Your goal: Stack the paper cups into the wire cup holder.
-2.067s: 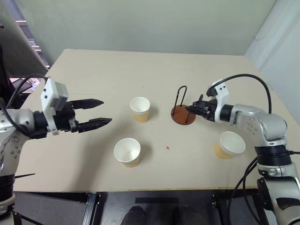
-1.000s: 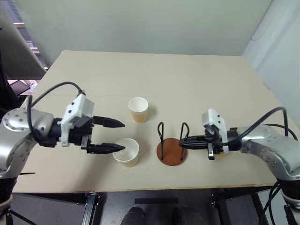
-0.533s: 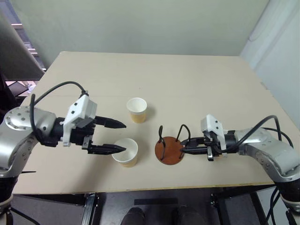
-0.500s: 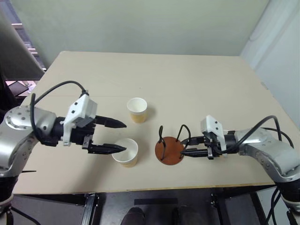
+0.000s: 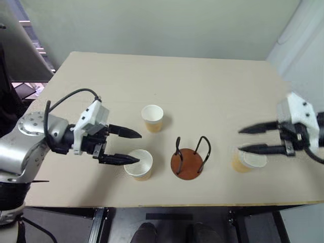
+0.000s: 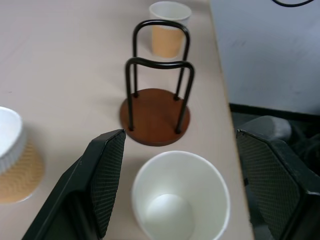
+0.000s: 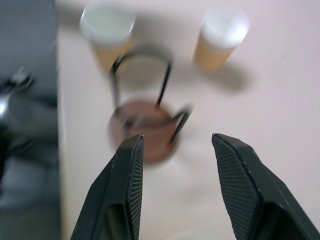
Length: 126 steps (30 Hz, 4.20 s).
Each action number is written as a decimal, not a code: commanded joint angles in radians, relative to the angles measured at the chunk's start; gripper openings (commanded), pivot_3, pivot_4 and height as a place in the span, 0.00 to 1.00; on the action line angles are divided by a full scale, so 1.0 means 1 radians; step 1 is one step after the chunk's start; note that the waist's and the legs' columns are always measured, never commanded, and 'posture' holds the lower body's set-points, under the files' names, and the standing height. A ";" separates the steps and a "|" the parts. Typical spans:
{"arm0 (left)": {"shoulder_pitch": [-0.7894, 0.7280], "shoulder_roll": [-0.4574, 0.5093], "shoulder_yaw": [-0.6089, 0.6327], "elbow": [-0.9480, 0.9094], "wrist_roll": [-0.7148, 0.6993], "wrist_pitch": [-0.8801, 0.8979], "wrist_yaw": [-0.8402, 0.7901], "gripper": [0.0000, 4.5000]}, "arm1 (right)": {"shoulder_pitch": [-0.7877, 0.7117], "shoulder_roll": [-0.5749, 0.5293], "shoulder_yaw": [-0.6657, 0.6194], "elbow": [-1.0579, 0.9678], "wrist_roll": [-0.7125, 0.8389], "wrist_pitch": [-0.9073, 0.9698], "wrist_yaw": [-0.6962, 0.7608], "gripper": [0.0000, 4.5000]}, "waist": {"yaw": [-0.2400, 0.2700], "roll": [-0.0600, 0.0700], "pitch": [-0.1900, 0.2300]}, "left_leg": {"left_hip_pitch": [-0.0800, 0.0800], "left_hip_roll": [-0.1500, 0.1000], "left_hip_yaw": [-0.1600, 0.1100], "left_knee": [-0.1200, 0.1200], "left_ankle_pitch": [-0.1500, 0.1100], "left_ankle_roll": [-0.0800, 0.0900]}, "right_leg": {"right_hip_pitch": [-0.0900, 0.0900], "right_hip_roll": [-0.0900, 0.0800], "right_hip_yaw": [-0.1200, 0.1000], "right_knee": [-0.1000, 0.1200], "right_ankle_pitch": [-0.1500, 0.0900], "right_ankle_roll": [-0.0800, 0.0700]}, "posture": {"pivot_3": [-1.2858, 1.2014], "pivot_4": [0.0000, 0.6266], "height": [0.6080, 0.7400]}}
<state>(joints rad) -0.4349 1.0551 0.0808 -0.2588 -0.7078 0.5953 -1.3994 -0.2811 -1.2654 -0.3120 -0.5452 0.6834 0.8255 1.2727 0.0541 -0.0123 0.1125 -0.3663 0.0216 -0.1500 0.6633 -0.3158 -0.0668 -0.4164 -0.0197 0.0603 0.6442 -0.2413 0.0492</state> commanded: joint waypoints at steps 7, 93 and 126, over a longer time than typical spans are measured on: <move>-0.004 -0.042 -0.006 -0.045 0.024 -0.058 -0.006 0.84 | 0.121 -0.038 0.078 -0.029 -0.182 -0.090 -0.074 0.47 | -0.007 0.000 0.000 | 0.007 0.002 0.005 0.002 0.000 0.002 | 0.001 0.001 0.004 0.002 0.000 0.000 | 0.52 0.24 1.00; 0.170 0.052 0.178 -0.138 0.034 -0.057 0.153 0.84 | -0.530 0.293 0.458 0.161 -0.190 -0.164 0.070 0.86 | -0.018 0.001 0.001 | 0.015 0.009 0.019 0.002 -0.005 0.000 | 0.001 0.016 0.020 0.003 0.000 -0.001 | 0.52 0.24 1.00; -0.118 0.038 -0.215 0.178 0.406 -0.251 -0.120 0.14 | 0.108 0.222 -0.421 -0.096 0.573 0.009 -0.266 1.00 | -0.027 0.000 0.001 | 0.016 0.009 0.019 0.001 -0.008 0.004 | 0.000 0.018 0.025 0.001 -0.001 -0.003 | 0.52 0.24 1.00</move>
<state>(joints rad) -0.5297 1.0929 -0.1372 -0.0768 -0.3016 0.3504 -1.5080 -0.1709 -1.0274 -0.7191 -0.6346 1.2553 0.8602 1.0133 0.0266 -0.0123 0.1135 -0.3505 0.0304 -0.1306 0.6647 -0.3236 -0.0631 -0.4165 -0.0015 0.0851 0.6455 -0.2422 0.0460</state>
